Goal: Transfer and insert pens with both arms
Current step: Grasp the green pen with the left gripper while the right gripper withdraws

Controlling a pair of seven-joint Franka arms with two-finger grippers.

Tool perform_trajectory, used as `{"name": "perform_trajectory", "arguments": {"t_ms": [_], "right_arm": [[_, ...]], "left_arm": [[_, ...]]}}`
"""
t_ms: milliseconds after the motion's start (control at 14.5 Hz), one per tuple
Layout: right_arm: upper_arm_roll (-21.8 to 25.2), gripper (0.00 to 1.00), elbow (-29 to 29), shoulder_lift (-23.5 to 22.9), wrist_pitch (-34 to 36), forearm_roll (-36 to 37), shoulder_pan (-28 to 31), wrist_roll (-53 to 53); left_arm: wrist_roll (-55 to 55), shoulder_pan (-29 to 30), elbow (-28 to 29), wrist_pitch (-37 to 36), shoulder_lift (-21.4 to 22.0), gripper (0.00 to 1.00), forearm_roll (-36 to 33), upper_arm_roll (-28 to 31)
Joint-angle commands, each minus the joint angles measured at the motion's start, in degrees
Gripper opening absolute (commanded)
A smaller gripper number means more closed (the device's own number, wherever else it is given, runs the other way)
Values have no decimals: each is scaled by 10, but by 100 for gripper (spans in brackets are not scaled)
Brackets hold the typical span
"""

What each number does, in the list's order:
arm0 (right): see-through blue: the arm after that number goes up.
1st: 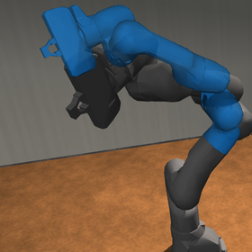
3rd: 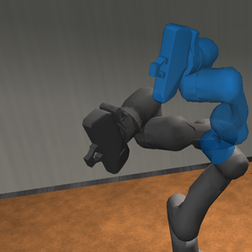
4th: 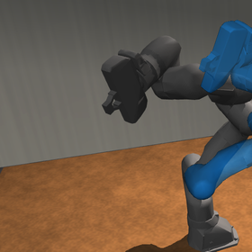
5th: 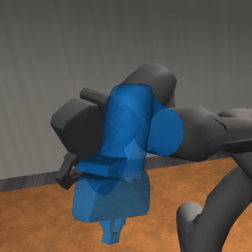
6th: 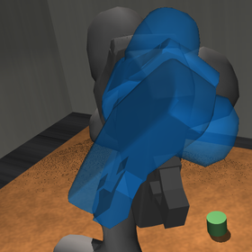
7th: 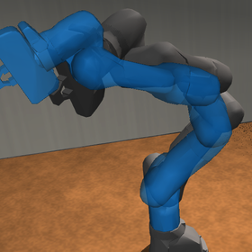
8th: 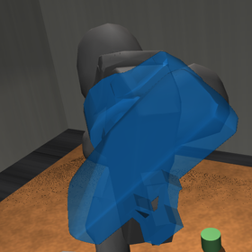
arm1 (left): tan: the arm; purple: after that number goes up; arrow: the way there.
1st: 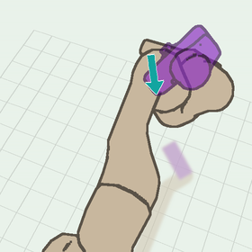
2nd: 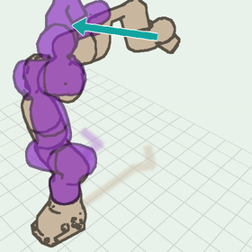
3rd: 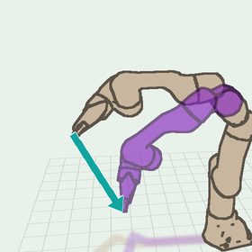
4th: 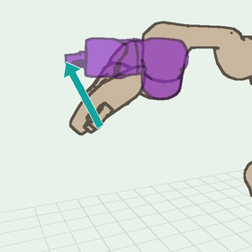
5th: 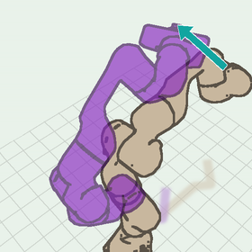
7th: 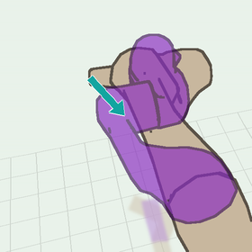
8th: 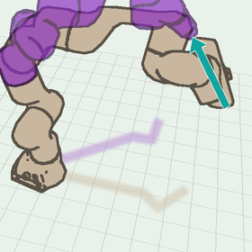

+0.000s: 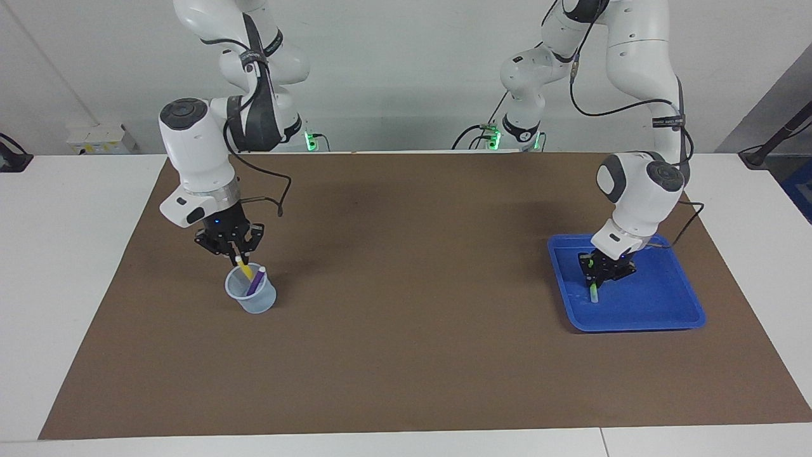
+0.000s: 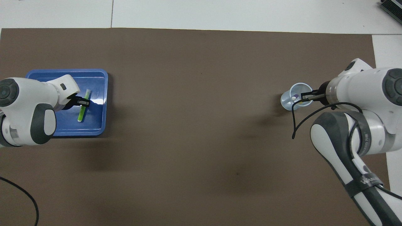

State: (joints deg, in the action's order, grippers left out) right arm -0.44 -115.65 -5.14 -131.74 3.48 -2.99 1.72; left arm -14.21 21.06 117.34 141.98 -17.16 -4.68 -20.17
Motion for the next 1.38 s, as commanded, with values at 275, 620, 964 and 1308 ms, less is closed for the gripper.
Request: {"name": "perform_trajectory", "arguments": {"t_ms": [275,620,964,1308], "right_arm": [[-4,100,-4,-9,-43,-10,-15,-19],[-11,100,15,-9,-40,-27,-42,-82],[-11,100,53,-25,-50,-135,-107,-228],[-12,100,65,-58,-158,-194,-162,-342]], "left_arm": [[16,19,-171,-264,13,0,8,-1],[269,-7,-128,-310,38,0,94,-7],[494,-64,-132,-301,38,0,183,-7],[698,-110,-132,-242,34,0,284,-7]]}}
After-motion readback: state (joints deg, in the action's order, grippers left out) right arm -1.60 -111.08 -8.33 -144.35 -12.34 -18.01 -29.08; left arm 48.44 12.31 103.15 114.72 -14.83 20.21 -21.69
